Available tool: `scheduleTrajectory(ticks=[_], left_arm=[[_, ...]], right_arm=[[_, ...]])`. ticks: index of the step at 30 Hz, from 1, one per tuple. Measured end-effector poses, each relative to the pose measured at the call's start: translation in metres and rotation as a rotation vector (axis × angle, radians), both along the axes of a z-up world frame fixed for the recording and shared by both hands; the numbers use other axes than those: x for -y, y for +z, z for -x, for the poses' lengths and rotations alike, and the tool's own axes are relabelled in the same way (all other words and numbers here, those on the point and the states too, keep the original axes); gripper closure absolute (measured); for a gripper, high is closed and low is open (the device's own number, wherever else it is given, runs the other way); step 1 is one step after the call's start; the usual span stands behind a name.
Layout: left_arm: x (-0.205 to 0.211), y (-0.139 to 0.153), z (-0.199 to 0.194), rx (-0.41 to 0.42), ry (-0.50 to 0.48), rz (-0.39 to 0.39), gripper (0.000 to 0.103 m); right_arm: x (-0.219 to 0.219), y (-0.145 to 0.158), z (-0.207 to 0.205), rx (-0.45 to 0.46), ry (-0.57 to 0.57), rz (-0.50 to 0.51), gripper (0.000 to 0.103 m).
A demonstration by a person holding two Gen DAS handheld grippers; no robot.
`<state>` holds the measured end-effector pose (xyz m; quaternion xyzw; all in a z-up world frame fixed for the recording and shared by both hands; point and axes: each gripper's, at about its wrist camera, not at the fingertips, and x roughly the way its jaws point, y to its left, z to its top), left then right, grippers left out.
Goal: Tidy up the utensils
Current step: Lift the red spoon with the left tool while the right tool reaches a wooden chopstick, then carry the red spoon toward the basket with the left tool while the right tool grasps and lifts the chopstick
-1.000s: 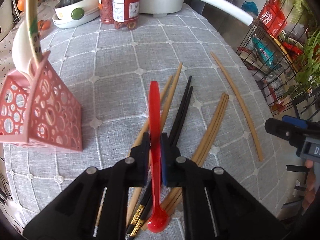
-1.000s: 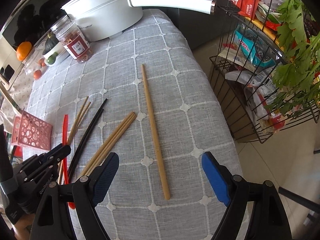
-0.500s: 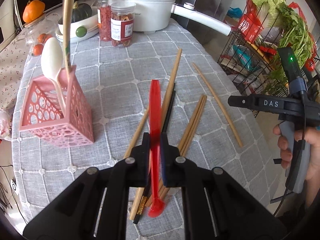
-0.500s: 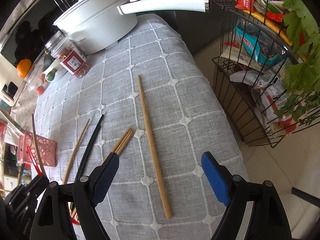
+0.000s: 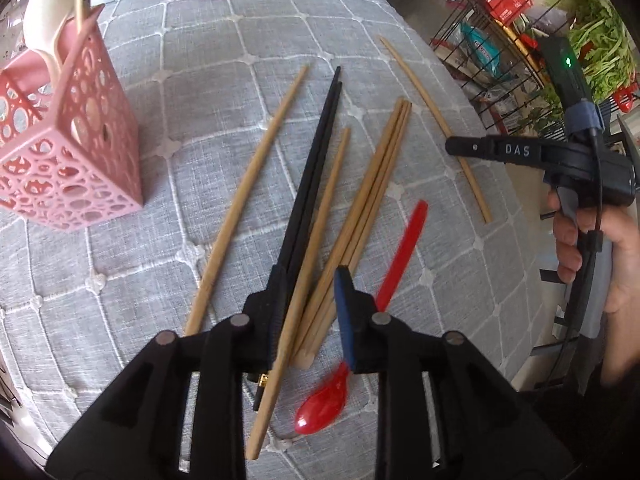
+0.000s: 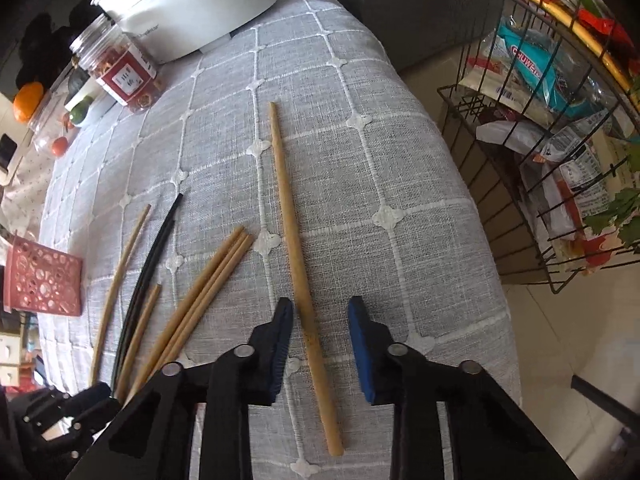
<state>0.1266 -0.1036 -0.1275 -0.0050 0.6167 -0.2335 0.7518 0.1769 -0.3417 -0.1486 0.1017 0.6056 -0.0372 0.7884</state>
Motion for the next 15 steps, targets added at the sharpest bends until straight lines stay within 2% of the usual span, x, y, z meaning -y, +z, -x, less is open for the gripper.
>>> scheduleTrajectory(ticks=[1, 5, 9, 13, 15], left_arm=[[0.0, 0.001, -0.001, -0.003, 0.001, 0.016, 0.075], [0.014, 0.002, 0.002, -0.01, -0.064, 0.053, 0.075], [0.043, -0.004, 0.011, 0.002, -0.161, 0.028, 0.074], [0.063, -0.011, 0.01, 0.033, -0.217, -0.012, 0.072], [0.075, -0.015, 0.009, 0.04, -0.236, -0.037, 0.067]], right_arm=[[0.0, 0.0, 0.002, -0.008, 0.007, -0.001, 0.092], [0.002, -0.001, 0.017, -0.068, 0.035, -0.033, 0.094], [-0.001, -0.004, 0.04, -0.165, 0.086, -0.02, 0.094], [-0.006, -0.002, 0.056, -0.188, 0.131, -0.021, 0.093], [-0.001, 0.001, 0.058, -0.169, 0.11, -0.064, 0.084]])
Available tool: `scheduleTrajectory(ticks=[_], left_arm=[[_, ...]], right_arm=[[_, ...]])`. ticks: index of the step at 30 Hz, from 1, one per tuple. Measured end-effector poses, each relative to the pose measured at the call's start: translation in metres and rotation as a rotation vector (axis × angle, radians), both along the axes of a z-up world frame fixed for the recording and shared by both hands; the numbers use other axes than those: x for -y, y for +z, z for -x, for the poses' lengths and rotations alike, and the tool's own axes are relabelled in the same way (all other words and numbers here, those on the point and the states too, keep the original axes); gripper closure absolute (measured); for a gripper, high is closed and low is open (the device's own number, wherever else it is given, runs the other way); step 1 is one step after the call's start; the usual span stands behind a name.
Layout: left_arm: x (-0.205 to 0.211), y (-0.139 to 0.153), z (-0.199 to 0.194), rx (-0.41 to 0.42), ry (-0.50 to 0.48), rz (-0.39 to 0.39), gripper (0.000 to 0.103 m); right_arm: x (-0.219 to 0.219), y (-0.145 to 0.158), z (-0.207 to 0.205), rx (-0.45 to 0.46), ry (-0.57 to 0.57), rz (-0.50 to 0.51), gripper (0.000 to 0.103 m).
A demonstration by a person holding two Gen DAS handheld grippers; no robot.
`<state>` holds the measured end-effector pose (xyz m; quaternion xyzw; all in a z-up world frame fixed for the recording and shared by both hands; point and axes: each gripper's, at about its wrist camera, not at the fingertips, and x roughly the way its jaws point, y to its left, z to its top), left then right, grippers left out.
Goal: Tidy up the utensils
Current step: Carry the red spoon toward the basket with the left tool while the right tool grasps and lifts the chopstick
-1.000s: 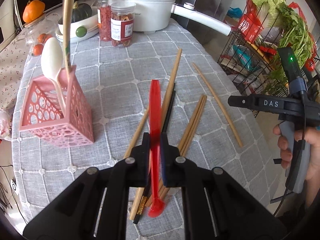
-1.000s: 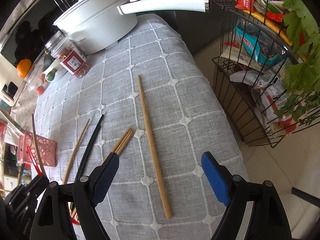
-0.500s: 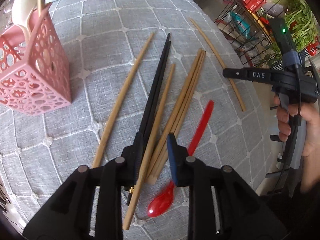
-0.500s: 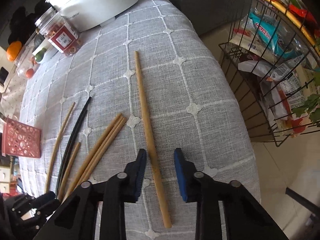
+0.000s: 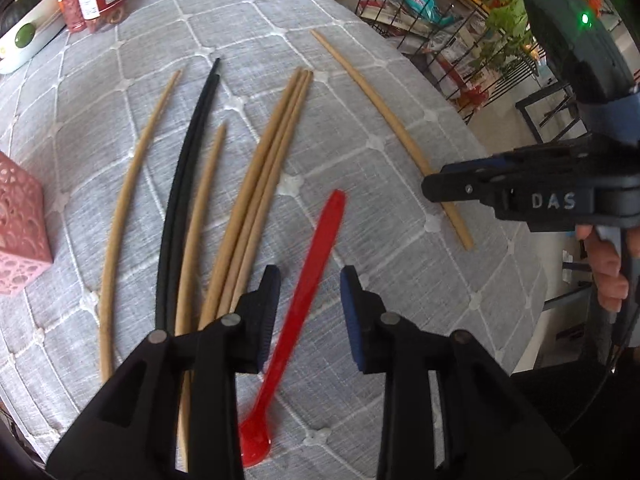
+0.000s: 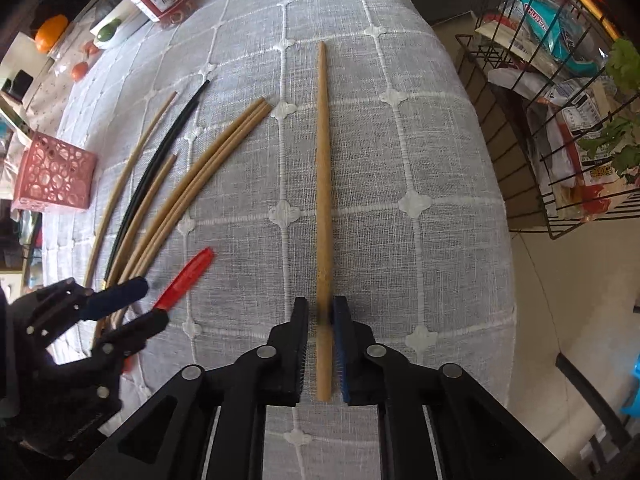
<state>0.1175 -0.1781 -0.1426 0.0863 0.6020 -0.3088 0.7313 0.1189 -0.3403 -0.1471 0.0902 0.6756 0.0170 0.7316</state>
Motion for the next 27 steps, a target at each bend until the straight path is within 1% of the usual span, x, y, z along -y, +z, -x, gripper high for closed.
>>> scheduleTrajectory(ticks=[2, 3, 4, 5, 7, 8, 10, 12, 15, 18, 20, 22, 23, 24, 26, 27], left_arm=[[0.007, 0.001, 0.002, 0.034, -0.022, -0.022, 0.066], [0.01, 0.001, 0.003, 0.047, -0.032, -0.042, 0.066], [0.013, 0.001, 0.004, 0.06, -0.04, -0.059, 0.066], [0.015, 0.001, 0.006, 0.076, -0.053, -0.078, 0.066], [0.019, 0.001, 0.009, 0.124, -0.075, -0.133, 0.08], [0.018, 0.001, 0.01, 0.139, -0.08, -0.146, 0.091], [0.015, 0.002, 0.007, 0.137, -0.054, -0.139, 0.091], [0.008, 0.007, 0.005, 0.161, -0.02, -0.137, 0.091], [-0.015, 0.026, 0.003, 0.201, 0.03, -0.099, 0.091], [-0.033, 0.046, 0.003, 0.245, 0.082, -0.055, 0.091], [-0.042, 0.054, 0.005, 0.269, 0.111, -0.039, 0.091], [-0.054, 0.061, 0.005, 0.281, 0.145, -0.021, 0.091], [-0.058, 0.063, 0.005, 0.284, 0.165, -0.012, 0.091], [-0.063, 0.065, 0.005, 0.286, 0.183, -0.002, 0.091], [-0.069, 0.07, 0.008, 0.292, 0.215, 0.016, 0.091], [-0.074, 0.072, 0.007, 0.296, 0.228, 0.023, 0.091]], right_arm=[[0.008, 0.005, -0.001, 0.031, -0.038, -0.017, 0.054], [0.012, 0.006, -0.002, 0.045, -0.053, -0.011, 0.05], [0.015, 0.008, -0.003, 0.056, -0.062, -0.003, 0.049], [0.018, 0.008, -0.004, 0.065, -0.07, 0.002, 0.049], [0.02, 0.01, -0.008, 0.093, -0.081, 0.001, 0.049], [0.022, 0.011, -0.011, 0.113, -0.086, 0.0, 0.049], [0.027, 0.011, -0.019, 0.147, -0.1, 0.001, 0.049], [0.029, 0.011, -0.029, 0.173, -0.116, 0.002, 0.049], [0.028, 0.01, -0.046, 0.214, -0.132, 0.031, 0.05], [0.028, 0.009, -0.059, 0.255, -0.137, 0.059, 0.053], [0.026, 0.006, -0.065, 0.263, -0.141, 0.069, 0.056], [0.023, -0.002, -0.069, 0.243, -0.14, 0.097, 0.058], [0.02, -0.002, -0.069, 0.257, -0.128, 0.128, 0.06], [0.015, -0.003, -0.07, 0.252, -0.109, 0.166, 0.061], [0.006, -0.004, -0.072, 0.24, -0.073, 0.235, 0.07], [0.003, -0.004, -0.071, 0.236, -0.063, 0.231, 0.077]])
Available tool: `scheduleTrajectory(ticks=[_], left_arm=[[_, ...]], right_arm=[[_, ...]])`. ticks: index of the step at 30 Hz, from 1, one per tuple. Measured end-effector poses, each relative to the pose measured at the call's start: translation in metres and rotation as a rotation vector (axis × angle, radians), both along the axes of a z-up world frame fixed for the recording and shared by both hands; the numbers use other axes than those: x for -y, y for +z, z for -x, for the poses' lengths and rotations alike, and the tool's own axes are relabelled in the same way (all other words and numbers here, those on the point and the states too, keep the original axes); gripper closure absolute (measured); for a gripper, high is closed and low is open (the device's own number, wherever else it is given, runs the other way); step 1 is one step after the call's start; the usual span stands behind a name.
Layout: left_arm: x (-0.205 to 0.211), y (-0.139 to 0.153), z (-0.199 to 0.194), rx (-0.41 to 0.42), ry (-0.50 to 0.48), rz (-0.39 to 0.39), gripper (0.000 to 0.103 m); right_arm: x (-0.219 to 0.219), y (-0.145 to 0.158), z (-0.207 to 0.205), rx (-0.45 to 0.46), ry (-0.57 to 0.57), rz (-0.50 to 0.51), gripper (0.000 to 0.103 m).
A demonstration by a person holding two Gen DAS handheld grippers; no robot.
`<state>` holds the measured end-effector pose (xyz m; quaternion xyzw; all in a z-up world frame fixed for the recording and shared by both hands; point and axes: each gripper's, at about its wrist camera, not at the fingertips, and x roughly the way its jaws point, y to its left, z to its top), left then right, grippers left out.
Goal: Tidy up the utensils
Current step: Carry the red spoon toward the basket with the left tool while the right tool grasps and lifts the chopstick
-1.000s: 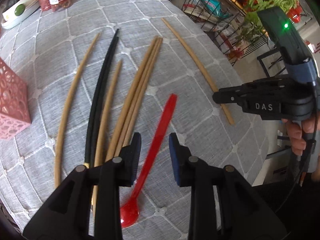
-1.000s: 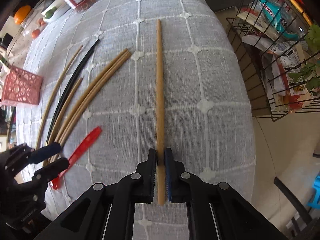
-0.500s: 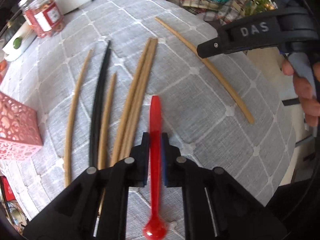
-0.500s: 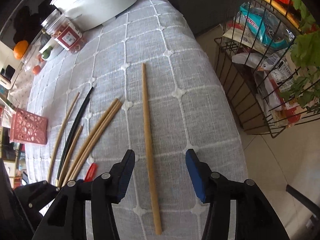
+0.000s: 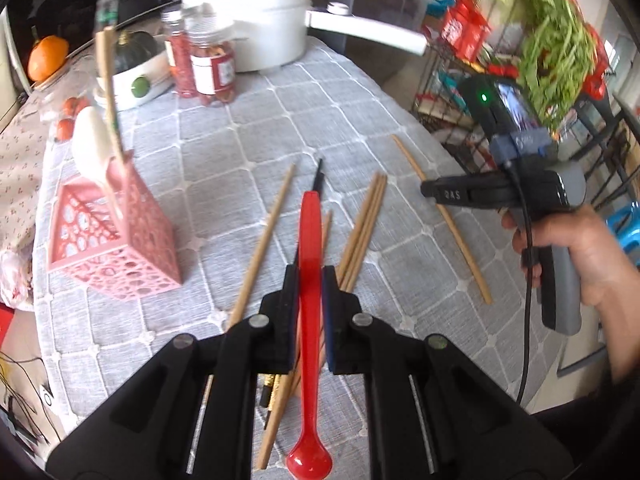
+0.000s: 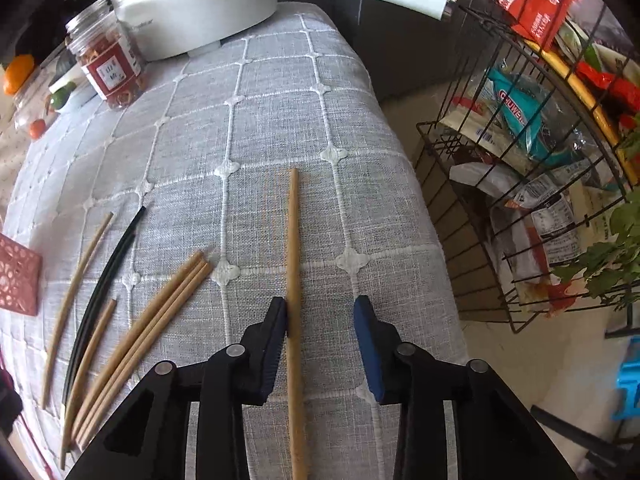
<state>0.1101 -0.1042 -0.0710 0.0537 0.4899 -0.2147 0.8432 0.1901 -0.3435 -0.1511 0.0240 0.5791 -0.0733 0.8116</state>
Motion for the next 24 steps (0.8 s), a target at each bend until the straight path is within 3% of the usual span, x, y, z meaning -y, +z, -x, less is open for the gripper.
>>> scheduleTrajectory(ticks=[1, 3, 8, 14, 24], left_arm=[[-0.001, 0.001, 0.002, 0.005, 0.01, 0.006, 0.091], [-0.006, 0.006, 0.005, 0.022, 0.028, 0.017, 0.091], [-0.017, 0.023, 0.015, 0.095, 0.051, 0.041, 0.091], [-0.033, 0.043, 0.022, 0.16, 0.089, 0.07, 0.091], [-0.065, 0.077, 0.032, 0.308, 0.173, 0.13, 0.091]], right_arm=[[-0.001, 0.0, 0.002, -0.007, 0.01, -0.034, 0.093], [-0.004, 0.001, 0.004, -0.02, 0.017, -0.038, 0.096], [-0.004, 0.016, 0.019, 0.014, 0.014, -0.097, 0.096], [-0.013, 0.067, 0.046, 0.165, 0.01, -0.165, 0.096], [-0.056, 0.143, 0.079, 0.411, 0.099, -0.208, 0.096]])
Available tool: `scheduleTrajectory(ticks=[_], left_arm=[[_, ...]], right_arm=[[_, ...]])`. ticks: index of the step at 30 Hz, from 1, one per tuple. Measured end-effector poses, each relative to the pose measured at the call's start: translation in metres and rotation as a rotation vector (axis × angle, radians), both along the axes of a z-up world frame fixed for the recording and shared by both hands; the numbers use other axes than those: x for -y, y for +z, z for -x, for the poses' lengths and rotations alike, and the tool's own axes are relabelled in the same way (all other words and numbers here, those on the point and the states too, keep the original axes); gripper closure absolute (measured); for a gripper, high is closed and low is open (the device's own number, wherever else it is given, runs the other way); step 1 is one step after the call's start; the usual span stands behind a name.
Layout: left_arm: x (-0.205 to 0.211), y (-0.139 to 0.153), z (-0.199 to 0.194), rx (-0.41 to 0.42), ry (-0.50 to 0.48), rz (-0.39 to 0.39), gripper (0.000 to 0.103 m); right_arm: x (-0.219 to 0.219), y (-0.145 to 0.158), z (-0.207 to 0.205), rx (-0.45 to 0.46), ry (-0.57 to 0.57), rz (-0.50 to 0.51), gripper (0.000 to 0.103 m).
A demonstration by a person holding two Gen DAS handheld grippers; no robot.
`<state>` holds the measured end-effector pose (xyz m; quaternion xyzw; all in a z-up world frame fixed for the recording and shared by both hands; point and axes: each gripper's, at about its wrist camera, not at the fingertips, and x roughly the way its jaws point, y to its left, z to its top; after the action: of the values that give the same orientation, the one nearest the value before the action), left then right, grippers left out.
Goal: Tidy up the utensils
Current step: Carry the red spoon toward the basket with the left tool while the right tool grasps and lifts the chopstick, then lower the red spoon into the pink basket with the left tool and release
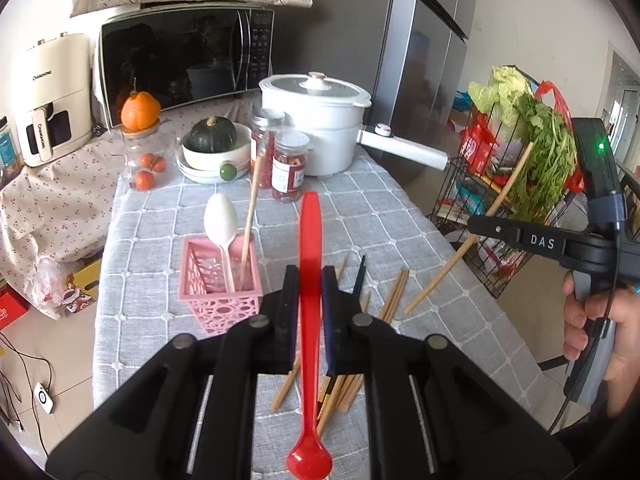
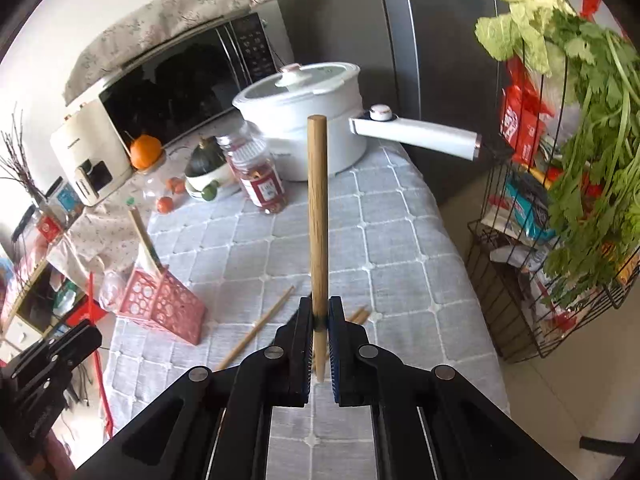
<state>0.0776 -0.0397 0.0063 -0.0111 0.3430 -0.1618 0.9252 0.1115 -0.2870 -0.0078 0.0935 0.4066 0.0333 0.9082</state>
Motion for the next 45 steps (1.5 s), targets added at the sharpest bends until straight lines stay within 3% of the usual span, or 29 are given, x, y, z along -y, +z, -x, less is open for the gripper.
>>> scheduleTrajectory(ticks=[13, 19, 25, 32, 40, 45], left_arm=[[-0.044, 0.027, -0.013, 0.246, 0.2, 0.102, 0.091], [-0.055, 0.024, -0.032, 0.334, 0.3, 0.122, 0.091], [-0.047, 0.012, -0.055, 0.382, 0.331, 0.072, 0.091], [-0.047, -0.003, -0.077, 0.388, 0.377, 0.08, 0.091], [-0.049, -0.022, -0.089, 0.338, 0.366, 0.042, 0.091], [-0.05, -0.021, -0.083, 0.277, 0.34, 0.019, 0.077]], right_arm=[[-0.038, 0.05, 0.016, 0.231, 0.092, -0.104, 0.096], [-0.054, 0.052, 0.011, 0.244, 0.116, -0.134, 0.096], [-0.067, 0.056, 0.007, 0.255, 0.143, -0.166, 0.096], [-0.081, 0.054, -0.003, 0.252, 0.167, -0.215, 0.096], [-0.097, 0.053, -0.011, 0.252, 0.194, -0.222, 0.096], [-0.098, 0.052, -0.013, 0.249, 0.19, -0.228, 0.096]])
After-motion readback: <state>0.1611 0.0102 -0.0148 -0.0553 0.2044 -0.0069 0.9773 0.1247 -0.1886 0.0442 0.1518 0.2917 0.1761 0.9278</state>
